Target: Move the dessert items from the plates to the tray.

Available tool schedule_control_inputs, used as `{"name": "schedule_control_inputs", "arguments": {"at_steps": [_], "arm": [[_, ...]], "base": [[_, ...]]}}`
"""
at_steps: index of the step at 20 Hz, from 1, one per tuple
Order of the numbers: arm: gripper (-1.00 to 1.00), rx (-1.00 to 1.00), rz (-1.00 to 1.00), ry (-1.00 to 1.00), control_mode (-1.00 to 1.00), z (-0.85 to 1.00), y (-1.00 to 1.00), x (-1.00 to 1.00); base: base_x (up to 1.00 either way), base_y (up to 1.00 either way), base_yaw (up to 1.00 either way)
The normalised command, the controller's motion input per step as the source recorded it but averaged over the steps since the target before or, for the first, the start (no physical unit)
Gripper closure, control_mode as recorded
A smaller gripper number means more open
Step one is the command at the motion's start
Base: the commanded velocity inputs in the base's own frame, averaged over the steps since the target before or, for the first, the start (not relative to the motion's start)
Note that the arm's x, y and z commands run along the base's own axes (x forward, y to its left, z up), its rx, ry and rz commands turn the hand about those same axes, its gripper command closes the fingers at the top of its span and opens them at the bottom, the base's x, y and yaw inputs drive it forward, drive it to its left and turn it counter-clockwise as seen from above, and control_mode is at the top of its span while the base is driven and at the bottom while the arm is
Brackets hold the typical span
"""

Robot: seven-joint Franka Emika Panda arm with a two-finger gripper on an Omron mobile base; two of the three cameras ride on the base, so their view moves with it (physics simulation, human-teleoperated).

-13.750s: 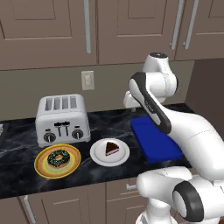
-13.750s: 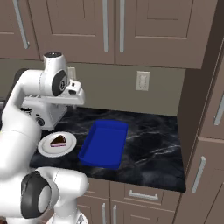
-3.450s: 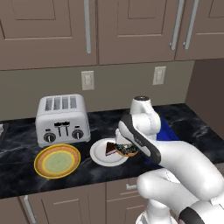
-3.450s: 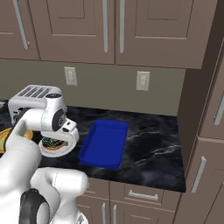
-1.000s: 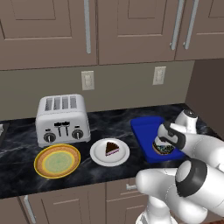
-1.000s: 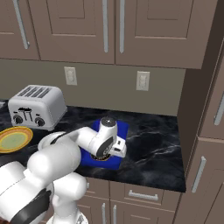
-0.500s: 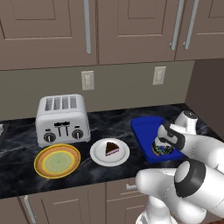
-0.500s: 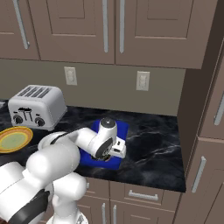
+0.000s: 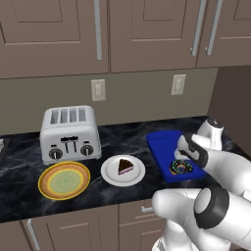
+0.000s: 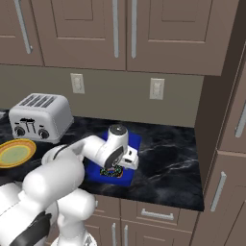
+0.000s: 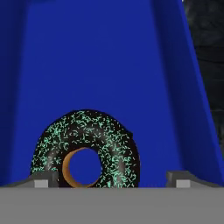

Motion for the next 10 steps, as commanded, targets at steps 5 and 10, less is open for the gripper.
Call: {"name": "schedule_control_inputs", "arguments": {"at_steps": [5,10], "arm": [[-1.0,0.0,-0.04,0.0,-1.0,0.58,0.01,-0.3],[-1.0,0.0,-0.01,0.0,-1.0,0.35,0.16,-0.48]], "base": [[0.0,0.0,0.0],[0.0,0.0,0.0]]}}
